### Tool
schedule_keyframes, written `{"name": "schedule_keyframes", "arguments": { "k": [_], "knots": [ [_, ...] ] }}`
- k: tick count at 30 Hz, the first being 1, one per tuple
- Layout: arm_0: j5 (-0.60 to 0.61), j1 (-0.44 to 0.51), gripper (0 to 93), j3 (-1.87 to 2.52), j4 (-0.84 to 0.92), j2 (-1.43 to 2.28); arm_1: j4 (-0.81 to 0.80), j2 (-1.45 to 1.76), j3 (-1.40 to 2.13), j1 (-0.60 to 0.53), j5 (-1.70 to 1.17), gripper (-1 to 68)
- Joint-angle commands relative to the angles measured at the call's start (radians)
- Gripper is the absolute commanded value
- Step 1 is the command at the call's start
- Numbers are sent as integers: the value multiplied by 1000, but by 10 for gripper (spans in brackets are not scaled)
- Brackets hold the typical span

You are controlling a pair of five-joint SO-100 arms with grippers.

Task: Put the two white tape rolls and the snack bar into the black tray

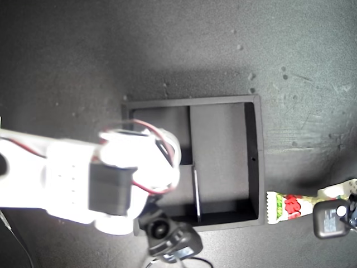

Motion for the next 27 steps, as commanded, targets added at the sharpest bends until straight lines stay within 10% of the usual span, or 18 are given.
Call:
{"name": "schedule_keyframes", "arguments": {
  "k": [1,11,14,20,27],
  "knots": [
    [12,-40,2,-97,48,-60,-143,58,21,44,166,-6],
    [83,-103,2,-46,48,-9,-63,44,-127,184,210,-6],
    [107,-107,3,-8,48,49,-301,48,-170,288,-316,-7],
    [98,-87,119,86,48,160,9,43,-532,307,-1313,-6],
    [41,-64,153,106,48,336,81,-28,-600,336,-1821,-6]
  ]
}}
